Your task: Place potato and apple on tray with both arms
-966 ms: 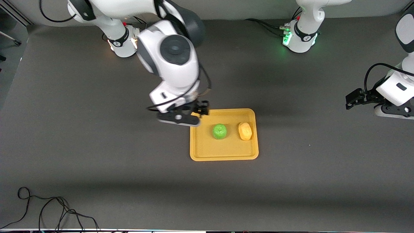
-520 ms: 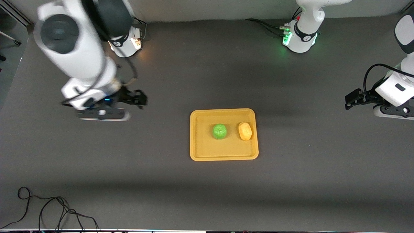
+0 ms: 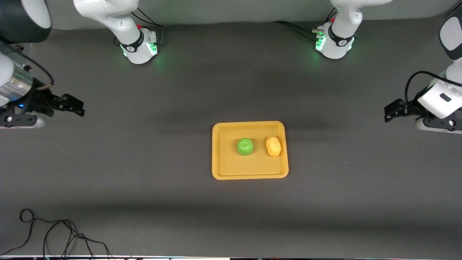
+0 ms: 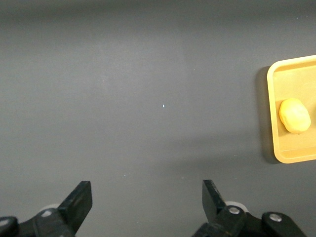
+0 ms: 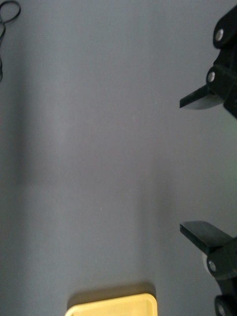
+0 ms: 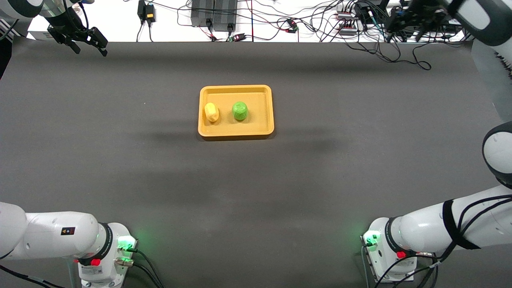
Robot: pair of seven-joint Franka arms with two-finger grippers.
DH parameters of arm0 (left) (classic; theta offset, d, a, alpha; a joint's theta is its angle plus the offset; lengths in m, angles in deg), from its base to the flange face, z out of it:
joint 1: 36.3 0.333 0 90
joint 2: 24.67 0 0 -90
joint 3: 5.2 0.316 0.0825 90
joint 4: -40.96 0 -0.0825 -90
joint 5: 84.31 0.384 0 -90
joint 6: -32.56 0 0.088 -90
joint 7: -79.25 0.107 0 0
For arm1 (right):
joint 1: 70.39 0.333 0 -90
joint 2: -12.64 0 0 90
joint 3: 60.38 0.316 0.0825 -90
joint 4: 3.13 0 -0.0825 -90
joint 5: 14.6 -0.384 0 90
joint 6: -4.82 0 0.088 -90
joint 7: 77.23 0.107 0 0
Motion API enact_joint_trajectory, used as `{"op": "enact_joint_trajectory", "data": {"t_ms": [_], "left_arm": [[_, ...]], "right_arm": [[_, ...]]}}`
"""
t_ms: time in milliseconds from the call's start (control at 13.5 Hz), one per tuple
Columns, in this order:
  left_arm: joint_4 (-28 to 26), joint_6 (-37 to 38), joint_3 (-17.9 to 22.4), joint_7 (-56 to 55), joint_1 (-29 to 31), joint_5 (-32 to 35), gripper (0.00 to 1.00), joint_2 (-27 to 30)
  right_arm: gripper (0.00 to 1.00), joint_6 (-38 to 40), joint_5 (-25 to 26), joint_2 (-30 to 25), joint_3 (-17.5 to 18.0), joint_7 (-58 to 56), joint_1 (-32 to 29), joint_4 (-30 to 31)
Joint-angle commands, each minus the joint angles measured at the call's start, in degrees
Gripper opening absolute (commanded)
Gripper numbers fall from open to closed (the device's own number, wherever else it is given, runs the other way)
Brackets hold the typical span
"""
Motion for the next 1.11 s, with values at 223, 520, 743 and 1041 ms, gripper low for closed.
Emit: {"op": "enact_joint_trajectory", "data": {"t_ms": [223, 520, 743, 1041], "left_arm": [[-1.18, 0.31, 0.0, -0.71, -0.29, 0.56, 0.99, 0.82], [-1.18, -0.31, 0.0, -0.62, -0.29, 0.47, 0.99, 0.82], [-1.27, -0.31, 0.0, -0.71, -0.2, 0.74, 0.99, 0.64], [-1.54, -0.48, 0.09, -0.71, -0.03, 0.74, 0.99, 0.47]], "right_arm": [[1.0, -1.01, -0.38, 0.09, 0.88, -4.8, -5.52, -0.85], [1.0, -0.74, -0.38, -0.08, 0.62, -4.62, -4.91, -0.68], [1.0, -0.66, -0.55, -0.08, 0.7, -4.45, -4.91, -0.68], [1.0, 0.92, -4.6, -0.09, 0.35, -4.71, -5.08, -0.68]]}}
